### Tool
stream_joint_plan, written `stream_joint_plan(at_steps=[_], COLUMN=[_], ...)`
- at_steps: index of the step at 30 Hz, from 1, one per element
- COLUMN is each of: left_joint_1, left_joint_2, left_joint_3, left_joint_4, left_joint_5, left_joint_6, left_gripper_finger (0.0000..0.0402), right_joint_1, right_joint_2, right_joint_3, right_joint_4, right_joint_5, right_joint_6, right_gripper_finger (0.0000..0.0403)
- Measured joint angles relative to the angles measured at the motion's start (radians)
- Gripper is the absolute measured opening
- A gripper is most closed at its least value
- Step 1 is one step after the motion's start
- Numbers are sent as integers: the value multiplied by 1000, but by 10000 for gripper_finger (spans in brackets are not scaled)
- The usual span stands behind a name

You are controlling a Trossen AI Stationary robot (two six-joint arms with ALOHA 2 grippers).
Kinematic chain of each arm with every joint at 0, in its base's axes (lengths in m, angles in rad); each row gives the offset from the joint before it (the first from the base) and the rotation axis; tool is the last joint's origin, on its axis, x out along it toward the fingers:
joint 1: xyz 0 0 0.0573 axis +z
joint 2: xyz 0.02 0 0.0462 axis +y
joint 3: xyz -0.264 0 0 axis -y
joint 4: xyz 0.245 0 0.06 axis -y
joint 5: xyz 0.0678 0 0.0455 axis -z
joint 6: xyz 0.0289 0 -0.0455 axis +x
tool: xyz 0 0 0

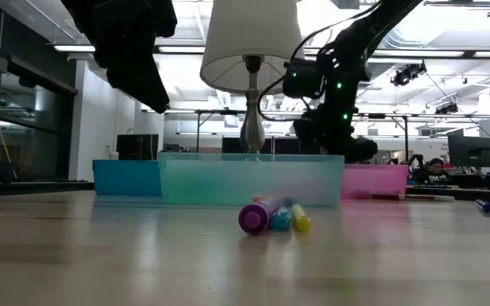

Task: Pick & Place Markers
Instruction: Put the light green highlighter pen into the red bin, then put the violet highlighter pen into the red bin

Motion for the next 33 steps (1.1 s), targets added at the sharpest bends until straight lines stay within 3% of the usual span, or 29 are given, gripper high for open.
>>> stream_joint_plan(at_steps=[10,16,21,33], left_joint_1=[0,0,0,0], left_joint_2=[0,0,0,0], left_joint_3=[0,0,0,0], left_joint_4=[3,3,3,3], left_joint_5=[1,4,4,4], left_joint_6=[5,6,8,5], left_gripper_finger=[193,193,193,193], right_joint_1=[-25,-48,-50,-4], right_joint_2=[10,9,9,1], right_joint_3=[0,0,0,0], right_joint_4=[27,25,23,-18], right_joint_5=[78,115,157,216], right_joint_6=[-223,-143,-95,51], right_gripper_finger=[67,151,194,208])
